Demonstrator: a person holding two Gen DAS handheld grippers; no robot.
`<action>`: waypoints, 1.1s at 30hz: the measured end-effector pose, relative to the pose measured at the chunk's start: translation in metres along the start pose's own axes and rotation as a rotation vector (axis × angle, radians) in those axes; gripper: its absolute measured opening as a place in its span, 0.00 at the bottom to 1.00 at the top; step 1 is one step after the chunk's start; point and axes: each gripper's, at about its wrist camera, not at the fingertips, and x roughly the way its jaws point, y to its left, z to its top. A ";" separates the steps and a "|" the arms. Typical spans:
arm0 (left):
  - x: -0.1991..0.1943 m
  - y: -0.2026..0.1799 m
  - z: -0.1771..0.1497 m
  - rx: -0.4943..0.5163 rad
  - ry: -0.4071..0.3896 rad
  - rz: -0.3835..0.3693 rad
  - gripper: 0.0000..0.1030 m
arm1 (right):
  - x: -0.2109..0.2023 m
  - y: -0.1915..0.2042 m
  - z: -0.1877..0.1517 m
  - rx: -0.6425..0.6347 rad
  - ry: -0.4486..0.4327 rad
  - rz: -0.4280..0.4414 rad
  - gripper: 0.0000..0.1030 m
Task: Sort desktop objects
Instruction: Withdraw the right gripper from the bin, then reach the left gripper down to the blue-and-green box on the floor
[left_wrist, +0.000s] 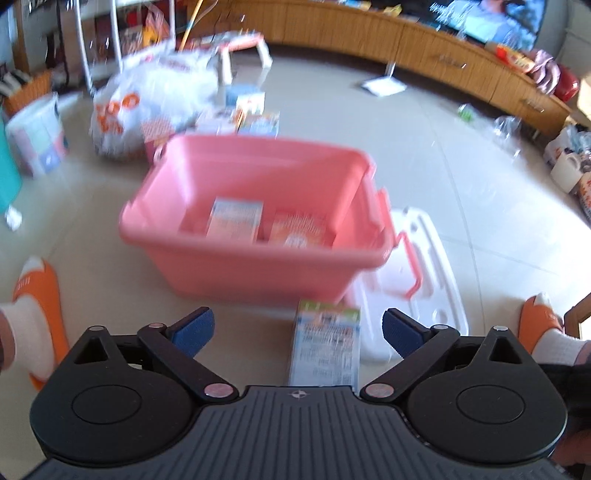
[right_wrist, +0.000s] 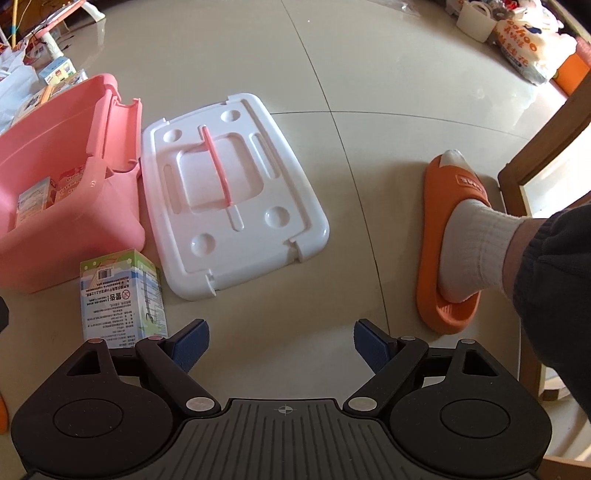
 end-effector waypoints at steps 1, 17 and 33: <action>0.000 -0.003 0.001 0.005 -0.005 -0.004 0.98 | 0.002 -0.001 0.000 0.010 0.004 -0.002 0.81; 0.057 -0.013 -0.011 -0.038 0.141 0.038 0.98 | 0.022 -0.010 0.000 0.054 0.051 0.000 0.82; 0.099 -0.016 -0.027 0.033 0.289 0.104 0.98 | 0.042 -0.015 -0.003 0.087 0.107 0.012 0.82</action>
